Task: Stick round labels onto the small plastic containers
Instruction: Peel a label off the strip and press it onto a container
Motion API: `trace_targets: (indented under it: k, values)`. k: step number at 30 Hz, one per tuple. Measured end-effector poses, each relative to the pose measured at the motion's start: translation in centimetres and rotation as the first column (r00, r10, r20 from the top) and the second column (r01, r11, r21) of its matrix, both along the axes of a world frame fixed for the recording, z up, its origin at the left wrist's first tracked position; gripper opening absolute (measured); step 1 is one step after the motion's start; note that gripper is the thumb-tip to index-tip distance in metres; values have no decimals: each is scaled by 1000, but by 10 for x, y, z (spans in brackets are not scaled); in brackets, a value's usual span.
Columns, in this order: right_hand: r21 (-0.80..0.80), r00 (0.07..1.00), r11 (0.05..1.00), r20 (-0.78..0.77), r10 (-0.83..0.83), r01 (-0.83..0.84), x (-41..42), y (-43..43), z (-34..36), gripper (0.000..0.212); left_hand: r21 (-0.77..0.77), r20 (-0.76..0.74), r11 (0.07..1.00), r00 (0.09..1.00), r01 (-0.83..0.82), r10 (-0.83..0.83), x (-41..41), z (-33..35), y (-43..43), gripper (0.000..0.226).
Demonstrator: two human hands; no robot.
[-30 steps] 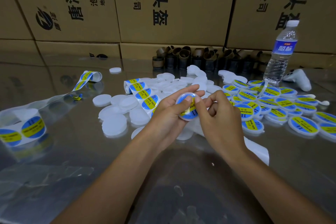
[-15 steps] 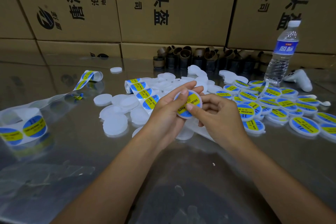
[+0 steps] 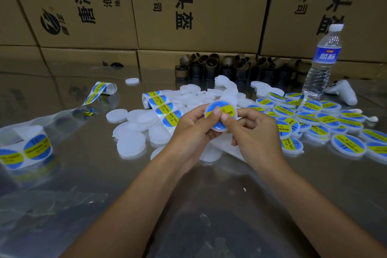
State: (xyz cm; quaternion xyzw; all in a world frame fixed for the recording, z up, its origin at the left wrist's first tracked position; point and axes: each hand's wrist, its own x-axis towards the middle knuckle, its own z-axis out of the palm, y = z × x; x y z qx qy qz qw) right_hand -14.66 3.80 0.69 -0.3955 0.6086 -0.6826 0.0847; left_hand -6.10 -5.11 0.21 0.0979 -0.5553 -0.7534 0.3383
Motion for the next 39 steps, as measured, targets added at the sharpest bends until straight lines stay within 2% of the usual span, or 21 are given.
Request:
trace_targets:
  k: [6,11,14,20,23,26,31,36,39]
  values:
    - [-20,997,997,15,-77,77,-2,0,1,13,-35,47,999,998,-34,36,0,0,1,23]
    - [-25,999,998,3,-49,49,2,0,1,7,-73,67,995,995,-68,73,2,0,0,30]
    - [-50,999,999,37,-15,17,-1,0,3,15,-75,62,995,996,-66,71,3,1,0,30]
    - [-17,999,999,0,-38,38,-3,-1,2,18,-55,75,996,994,-75,79,3,3,2,23]
    - [-25,999,999,-15,-33,33,-4,-1,1,15,-73,96,989,986,-130,137,3,4,1,19]
    - [-17,998,1000,-57,-17,16,-2,0,0,3,-86,98,979,976,-186,194,3,3,0,16]
    - [40,997,999,-78,14,-11,-3,-1,-1,21,-93,94,970,968,-224,232,2,3,0,17]
    - [0,999,1000,-41,-2,2,-11,0,2,19,-77,93,978,975,-193,200,2,3,1,15]
    - [-45,995,994,-11,-100,99,-25,2,3,19,-40,92,975,971,-220,223,2,3,0,14]
